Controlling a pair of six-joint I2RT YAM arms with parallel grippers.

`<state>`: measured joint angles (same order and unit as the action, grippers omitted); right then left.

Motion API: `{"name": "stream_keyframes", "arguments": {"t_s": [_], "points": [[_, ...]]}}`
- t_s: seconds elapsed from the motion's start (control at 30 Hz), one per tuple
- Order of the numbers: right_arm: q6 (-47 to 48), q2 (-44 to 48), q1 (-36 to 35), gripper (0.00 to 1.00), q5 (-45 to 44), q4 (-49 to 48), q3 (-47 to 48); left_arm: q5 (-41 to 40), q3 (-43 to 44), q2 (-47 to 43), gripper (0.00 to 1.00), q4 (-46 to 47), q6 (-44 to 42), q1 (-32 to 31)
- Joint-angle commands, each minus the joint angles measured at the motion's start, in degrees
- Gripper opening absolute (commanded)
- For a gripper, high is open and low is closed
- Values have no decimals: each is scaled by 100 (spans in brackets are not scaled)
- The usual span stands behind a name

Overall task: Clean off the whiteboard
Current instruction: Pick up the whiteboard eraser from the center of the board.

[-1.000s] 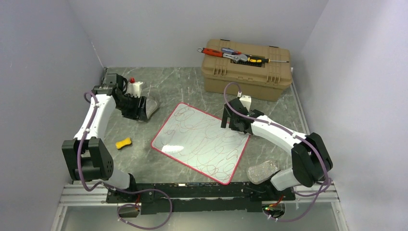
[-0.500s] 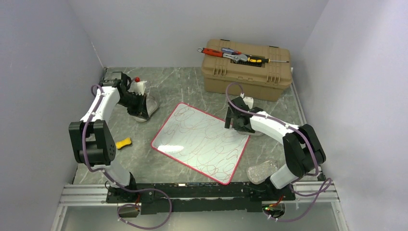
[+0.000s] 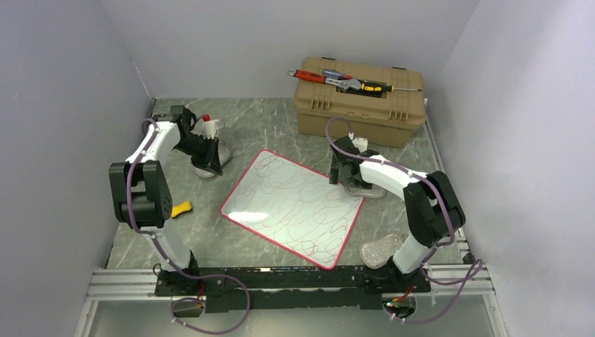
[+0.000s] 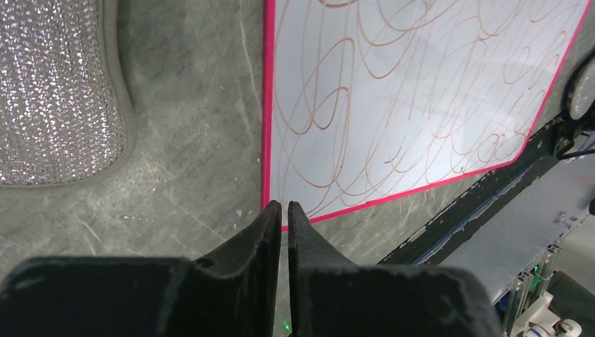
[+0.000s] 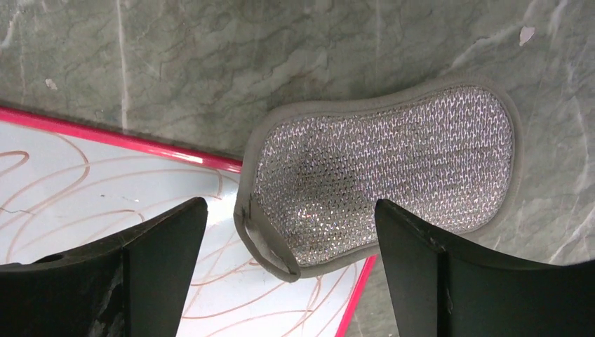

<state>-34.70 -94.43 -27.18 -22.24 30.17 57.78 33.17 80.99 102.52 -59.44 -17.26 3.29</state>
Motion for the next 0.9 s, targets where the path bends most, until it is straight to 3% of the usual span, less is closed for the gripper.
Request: {"name": "stream_keyframes", "arguments": {"t_s": [0.0,0.13,0.23,0.4,0.47,0.57,0.87], "points": [[182,-136,26,90,-206,115,345,602,369,-130,15,-341,-423,-23],[185,-322,11,80,-219,221,451,998,401,-170,17,-521,-654,-23],[156,-315,13,64,-158,158,361,1123,419,-143,15,-610,-756,-24],[135,-286,15,47,-43,114,300,830,294,-70,16,-581,-970,-22],[152,-280,11,35,-2,107,308,617,177,52,18,-447,-933,-25],[193,-212,11,2,76,107,353,346,24,322,18,-157,-864,-48],[-159,708,-277,0,943,257,299,186,116,832,17,119,-753,-427]]}}
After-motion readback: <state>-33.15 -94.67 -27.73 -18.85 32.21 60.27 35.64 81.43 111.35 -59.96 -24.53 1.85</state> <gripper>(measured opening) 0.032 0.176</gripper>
